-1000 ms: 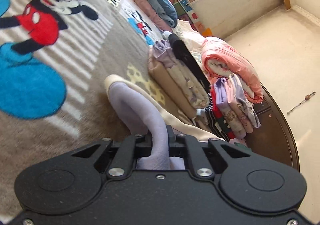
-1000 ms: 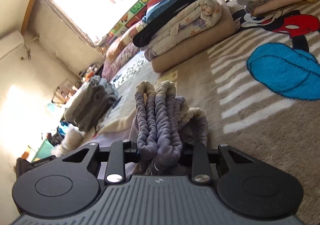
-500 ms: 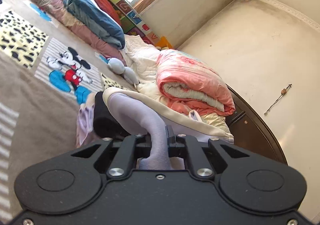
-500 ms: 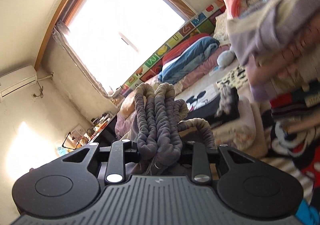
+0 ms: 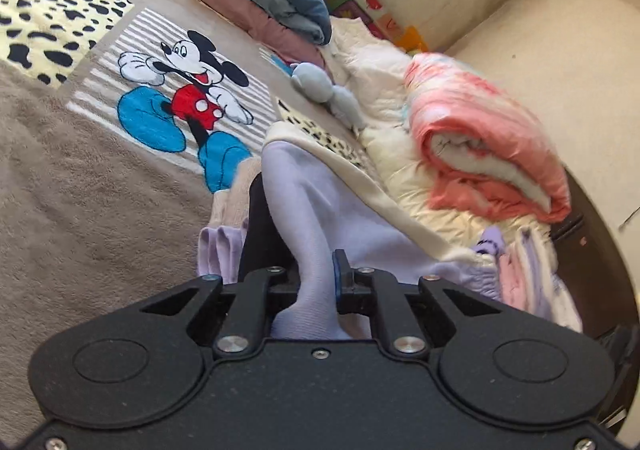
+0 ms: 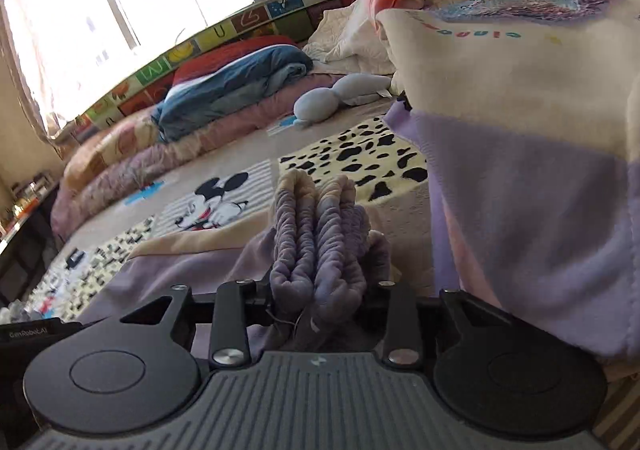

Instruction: Fold clothes

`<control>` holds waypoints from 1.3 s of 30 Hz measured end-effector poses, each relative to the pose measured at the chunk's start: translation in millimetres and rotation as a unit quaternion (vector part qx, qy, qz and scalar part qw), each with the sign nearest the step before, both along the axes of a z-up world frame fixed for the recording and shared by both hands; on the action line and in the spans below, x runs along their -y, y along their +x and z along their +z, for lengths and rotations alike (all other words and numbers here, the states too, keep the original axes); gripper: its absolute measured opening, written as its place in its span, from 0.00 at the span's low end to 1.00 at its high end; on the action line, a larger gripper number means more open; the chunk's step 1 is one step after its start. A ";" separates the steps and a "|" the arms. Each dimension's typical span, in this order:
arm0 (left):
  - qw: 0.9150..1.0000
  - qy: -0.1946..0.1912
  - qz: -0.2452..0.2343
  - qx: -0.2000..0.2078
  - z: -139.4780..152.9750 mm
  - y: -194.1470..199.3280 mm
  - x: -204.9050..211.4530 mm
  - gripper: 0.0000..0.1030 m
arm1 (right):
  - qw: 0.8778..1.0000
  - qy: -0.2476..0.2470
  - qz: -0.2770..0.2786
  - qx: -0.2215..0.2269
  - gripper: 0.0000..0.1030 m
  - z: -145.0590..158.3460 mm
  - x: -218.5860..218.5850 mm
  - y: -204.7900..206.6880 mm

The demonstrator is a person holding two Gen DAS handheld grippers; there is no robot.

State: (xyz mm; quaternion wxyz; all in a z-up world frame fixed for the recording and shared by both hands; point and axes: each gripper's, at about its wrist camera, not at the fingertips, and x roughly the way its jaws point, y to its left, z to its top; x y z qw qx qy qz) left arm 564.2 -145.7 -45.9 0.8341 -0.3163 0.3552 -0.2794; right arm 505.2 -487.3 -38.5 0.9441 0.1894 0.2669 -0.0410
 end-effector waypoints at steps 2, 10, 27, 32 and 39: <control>1.000 0.011 0.000 0.017 5.9 -4.9 -4.0 0.17 | 1.000 -0.011 0.000 0.009 0.41 -1.4 -4.8 -1.1; 0.999 0.014 0.004 0.044 27.8 -43.2 -21.0 0.44 | 0.996 -0.085 -0.003 0.040 0.61 37.6 -27.8 -48.5; 0.984 0.111 -0.006 0.138 96.6 -225.5 -33.6 0.90 | 0.993 -0.018 0.074 0.089 0.79 78.2 -63.1 -198.7; 0.970 0.174 0.010 0.169 131.2 -270.9 -21.5 1.00 | 0.993 0.026 0.070 0.087 1.00 105.1 -76.2 -248.2; 0.940 0.273 0.063 0.197 170.5 -313.1 -2.9 1.00 | 0.995 0.008 0.072 0.069 1.00 155.4 -92.3 -291.0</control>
